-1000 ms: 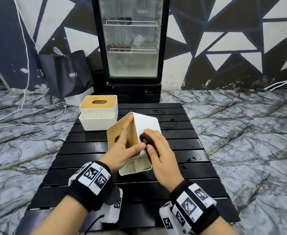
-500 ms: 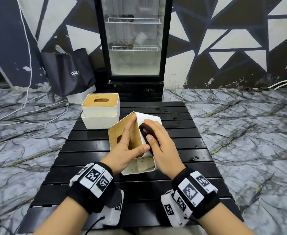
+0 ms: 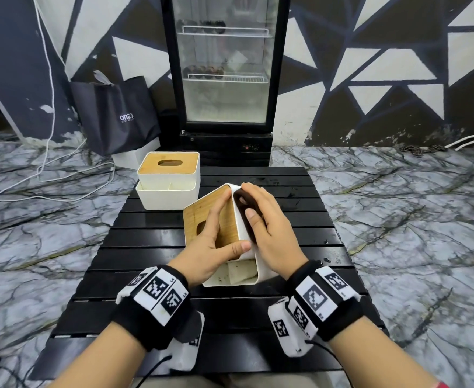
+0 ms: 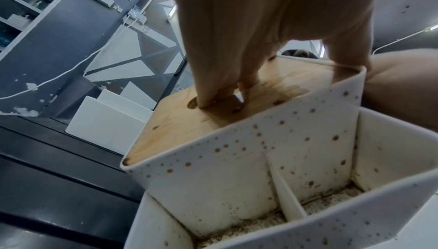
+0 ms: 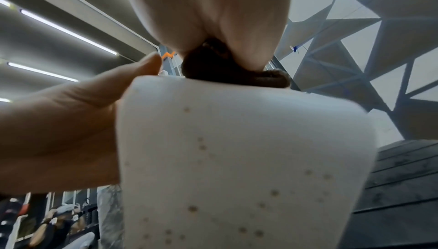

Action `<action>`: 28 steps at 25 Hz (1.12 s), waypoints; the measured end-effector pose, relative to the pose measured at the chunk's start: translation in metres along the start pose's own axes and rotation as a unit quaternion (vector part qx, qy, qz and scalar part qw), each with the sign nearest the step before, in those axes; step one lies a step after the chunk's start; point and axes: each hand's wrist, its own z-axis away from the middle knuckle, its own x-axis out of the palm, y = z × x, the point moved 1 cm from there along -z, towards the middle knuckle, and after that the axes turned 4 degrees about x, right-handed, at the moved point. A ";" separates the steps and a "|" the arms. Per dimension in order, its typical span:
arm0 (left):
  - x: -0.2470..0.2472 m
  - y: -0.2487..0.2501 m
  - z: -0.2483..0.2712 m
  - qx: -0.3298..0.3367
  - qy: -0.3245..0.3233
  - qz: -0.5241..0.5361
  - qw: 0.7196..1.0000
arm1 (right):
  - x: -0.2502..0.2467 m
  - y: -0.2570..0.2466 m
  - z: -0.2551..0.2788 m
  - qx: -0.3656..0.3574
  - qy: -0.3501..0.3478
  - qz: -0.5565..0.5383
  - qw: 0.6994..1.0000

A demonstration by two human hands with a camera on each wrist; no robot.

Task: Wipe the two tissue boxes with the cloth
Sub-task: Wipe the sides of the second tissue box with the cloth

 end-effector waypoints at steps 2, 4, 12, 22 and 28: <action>-0.002 0.002 0.002 -0.022 0.003 0.011 1.000 | 0.000 0.001 0.002 0.009 0.005 0.004 1.000; -0.002 0.002 0.003 -0.020 -0.001 0.004 1.000 | 0.004 -0.002 0.008 -0.002 0.017 -0.007 1.000; 0.001 -0.003 0.002 -0.012 0.000 -0.001 1.000 | -0.003 -0.004 -0.014 -0.006 0.017 0.006 1.000; -0.002 0.003 0.007 -0.031 0.025 0.033 0.999 | -0.004 0.022 0.044 0.018 0.041 0.021 0.999; -0.001 0.001 0.006 -0.026 0.006 -0.018 0.999 | 0.010 0.011 0.055 -0.002 0.048 0.025 0.999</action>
